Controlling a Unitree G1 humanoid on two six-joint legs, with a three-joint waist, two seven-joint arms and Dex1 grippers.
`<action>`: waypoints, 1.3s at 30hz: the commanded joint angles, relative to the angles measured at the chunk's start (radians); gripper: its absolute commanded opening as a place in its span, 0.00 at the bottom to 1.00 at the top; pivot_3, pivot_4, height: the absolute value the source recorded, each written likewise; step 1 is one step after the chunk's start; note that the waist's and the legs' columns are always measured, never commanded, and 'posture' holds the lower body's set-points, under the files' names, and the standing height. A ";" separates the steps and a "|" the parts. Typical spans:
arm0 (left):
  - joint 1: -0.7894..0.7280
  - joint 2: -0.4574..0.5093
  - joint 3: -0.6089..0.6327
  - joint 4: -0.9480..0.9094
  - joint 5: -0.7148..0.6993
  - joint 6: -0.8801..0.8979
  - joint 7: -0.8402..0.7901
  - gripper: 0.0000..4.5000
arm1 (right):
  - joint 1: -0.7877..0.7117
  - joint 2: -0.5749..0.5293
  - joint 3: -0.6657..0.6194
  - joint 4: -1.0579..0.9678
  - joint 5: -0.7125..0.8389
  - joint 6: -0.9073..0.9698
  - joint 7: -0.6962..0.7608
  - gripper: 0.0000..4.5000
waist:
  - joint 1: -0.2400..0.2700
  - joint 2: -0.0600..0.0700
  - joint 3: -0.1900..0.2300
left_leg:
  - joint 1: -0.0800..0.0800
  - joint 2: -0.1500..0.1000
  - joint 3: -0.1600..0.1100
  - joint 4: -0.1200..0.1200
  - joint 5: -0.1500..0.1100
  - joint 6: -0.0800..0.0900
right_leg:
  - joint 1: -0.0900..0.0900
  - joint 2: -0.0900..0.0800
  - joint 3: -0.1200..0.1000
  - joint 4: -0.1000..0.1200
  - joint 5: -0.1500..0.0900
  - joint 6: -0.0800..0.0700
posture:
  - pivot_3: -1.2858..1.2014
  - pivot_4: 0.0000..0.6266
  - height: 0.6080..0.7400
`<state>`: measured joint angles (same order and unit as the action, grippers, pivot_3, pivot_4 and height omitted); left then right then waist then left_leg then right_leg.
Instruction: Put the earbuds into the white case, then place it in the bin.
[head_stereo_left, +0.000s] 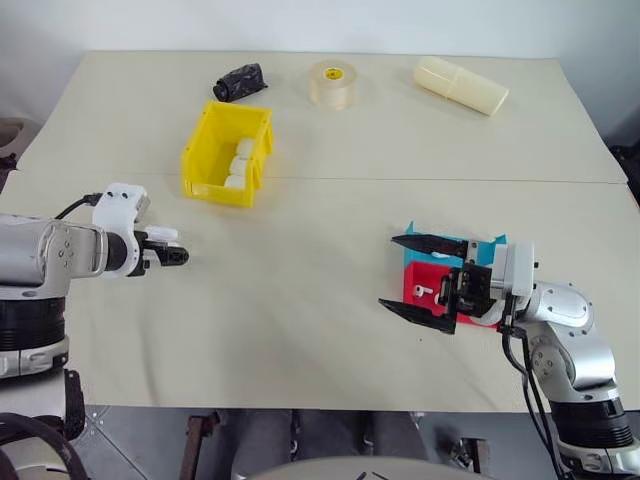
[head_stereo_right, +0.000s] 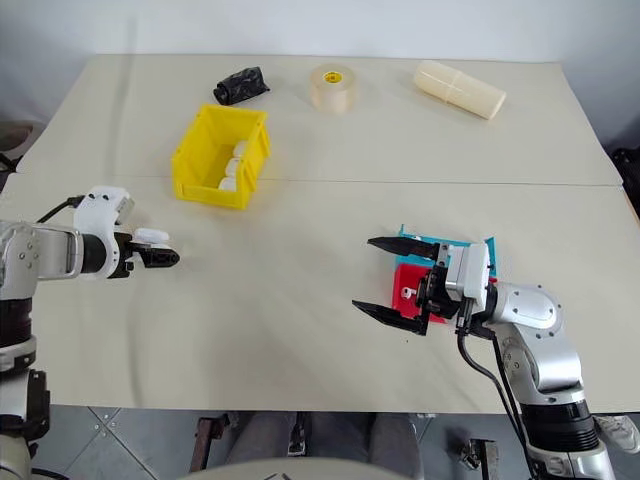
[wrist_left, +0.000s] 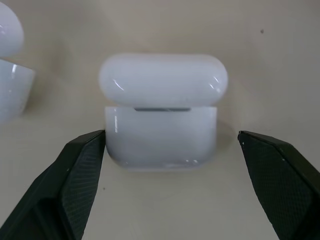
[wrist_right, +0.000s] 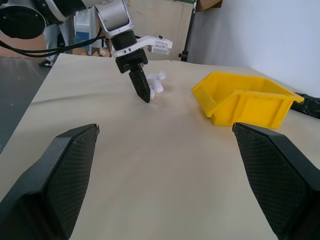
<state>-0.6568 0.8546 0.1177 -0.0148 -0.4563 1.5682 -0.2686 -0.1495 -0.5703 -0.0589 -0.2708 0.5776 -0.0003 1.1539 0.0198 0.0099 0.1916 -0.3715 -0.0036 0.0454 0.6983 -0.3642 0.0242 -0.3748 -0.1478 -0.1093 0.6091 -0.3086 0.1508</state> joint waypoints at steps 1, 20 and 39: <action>-0.008 -0.014 -0.007 0.025 0.029 -0.020 -0.010 1.00 | 0.009 0.009 -0.006 -0.041 0.005 -0.018 -0.010 1.00 | 0.002 0.000 0.000 | 0.000 0.000 0.000 0.000 0.000 0.000 | 0.000 0.000 0.000 0.001 0.000 0.000 | 0.52 0.24 1.00; 0.369 -0.037 0.256 -0.271 -0.018 -0.279 -0.165 0.62 | 0.009 0.017 -0.006 0.014 -0.005 -0.045 0.006 1.00 | -0.016 0.000 0.000 | 0.002 0.004 0.001 -0.001 0.001 -0.001 | -0.001 -0.001 0.002 0.002 0.000 0.000 | 0.52 0.24 1.00; 0.505 -0.447 0.052 -0.346 -0.089 -1.391 -0.763 0.62 | 0.190 -0.115 -0.221 -0.067 0.015 -0.019 -0.028 1.00 | 0.014 0.000 -0.001 | 0.001 0.001 0.003 0.001 0.000 0.001 | 0.001 -0.002 0.002 0.001 0.000 0.000 | 0.52 0.24 1.00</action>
<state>-0.1390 0.4202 0.2069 -0.3612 -0.5540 0.2445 -1.0107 0.0185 -0.6682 -0.2161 -0.2825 0.5714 -0.0189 1.1442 0.0333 0.0094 0.1908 -0.3705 -0.0032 0.0489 0.6993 -0.3641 0.0257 -0.3742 -0.1500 -0.1074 0.6094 -0.3084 0.1510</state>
